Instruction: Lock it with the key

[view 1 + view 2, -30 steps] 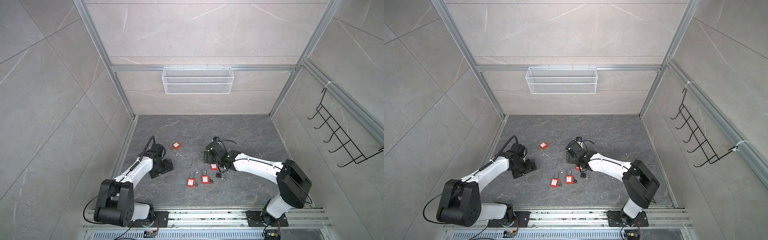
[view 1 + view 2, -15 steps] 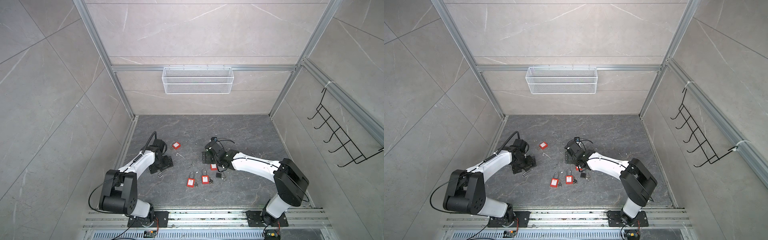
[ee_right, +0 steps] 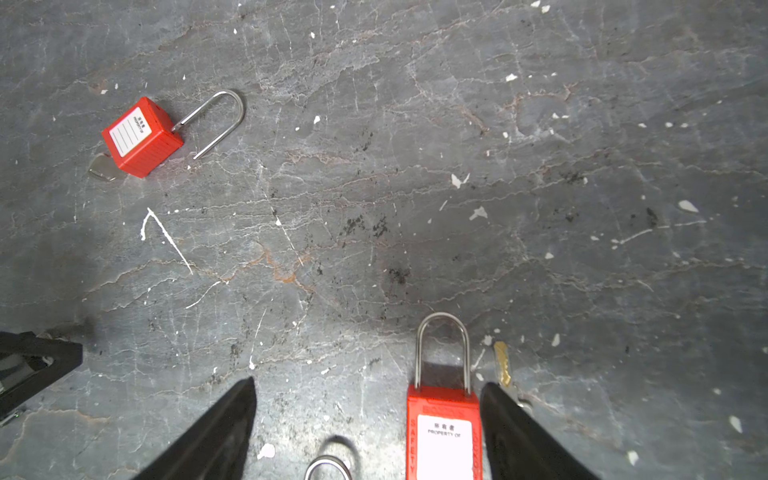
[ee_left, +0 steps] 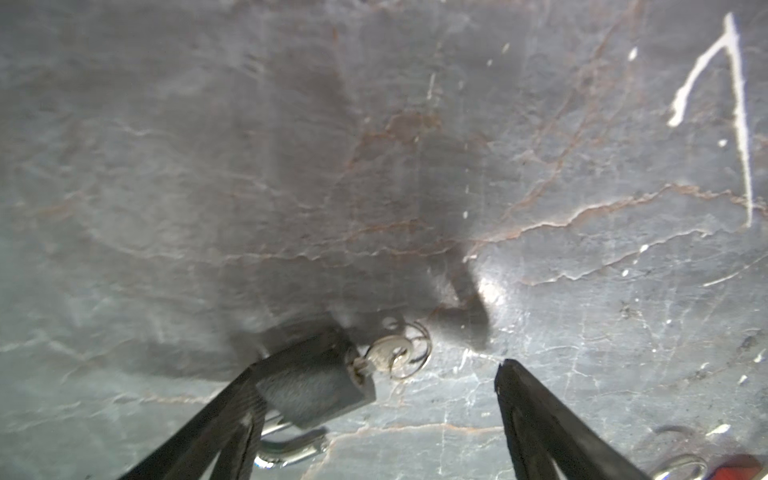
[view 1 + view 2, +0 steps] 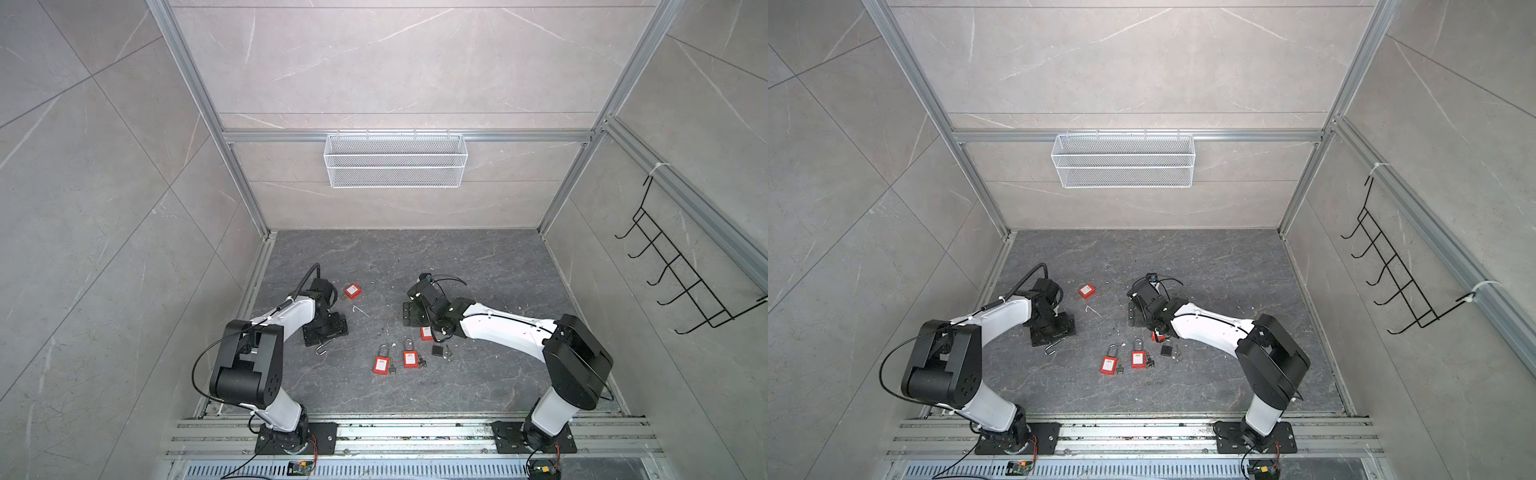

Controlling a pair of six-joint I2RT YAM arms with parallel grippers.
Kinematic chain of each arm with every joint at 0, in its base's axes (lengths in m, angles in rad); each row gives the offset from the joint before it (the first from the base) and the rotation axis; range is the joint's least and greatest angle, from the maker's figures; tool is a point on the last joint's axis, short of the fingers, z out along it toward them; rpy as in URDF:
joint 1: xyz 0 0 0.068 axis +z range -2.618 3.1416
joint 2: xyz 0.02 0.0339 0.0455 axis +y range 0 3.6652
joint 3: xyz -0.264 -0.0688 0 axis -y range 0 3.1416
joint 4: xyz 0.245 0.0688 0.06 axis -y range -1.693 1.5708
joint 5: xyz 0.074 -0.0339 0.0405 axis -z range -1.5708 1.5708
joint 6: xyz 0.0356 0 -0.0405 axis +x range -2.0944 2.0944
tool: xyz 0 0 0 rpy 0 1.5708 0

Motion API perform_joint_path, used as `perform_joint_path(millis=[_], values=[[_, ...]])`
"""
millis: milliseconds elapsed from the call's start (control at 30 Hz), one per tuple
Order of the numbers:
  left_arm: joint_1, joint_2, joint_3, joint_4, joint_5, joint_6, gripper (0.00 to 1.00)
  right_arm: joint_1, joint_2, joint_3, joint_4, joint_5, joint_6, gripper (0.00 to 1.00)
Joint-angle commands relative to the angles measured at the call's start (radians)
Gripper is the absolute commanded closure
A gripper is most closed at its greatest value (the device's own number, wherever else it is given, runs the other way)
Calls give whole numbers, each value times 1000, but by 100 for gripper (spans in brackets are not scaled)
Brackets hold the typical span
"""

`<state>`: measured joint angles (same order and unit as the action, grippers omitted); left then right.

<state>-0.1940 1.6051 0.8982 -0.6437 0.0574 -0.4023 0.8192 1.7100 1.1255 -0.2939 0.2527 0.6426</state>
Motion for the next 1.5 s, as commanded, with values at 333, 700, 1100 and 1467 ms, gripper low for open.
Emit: perform_joint_path(millis=[333,700,1100,1467], values=[[-122,77,62,37,87,7,15,8,19,31,-27,-1,-14,16],[-190,-9,-3,43,75,-92,15,7,23,33,-28,-6,-18,16],[-166,-162,43,-91,-145,8,11,7,22,33,-24,-18,-24,16],[-130,-34,36,-59,-77,56,18,8,19,30,-20,-22,-25,19]])
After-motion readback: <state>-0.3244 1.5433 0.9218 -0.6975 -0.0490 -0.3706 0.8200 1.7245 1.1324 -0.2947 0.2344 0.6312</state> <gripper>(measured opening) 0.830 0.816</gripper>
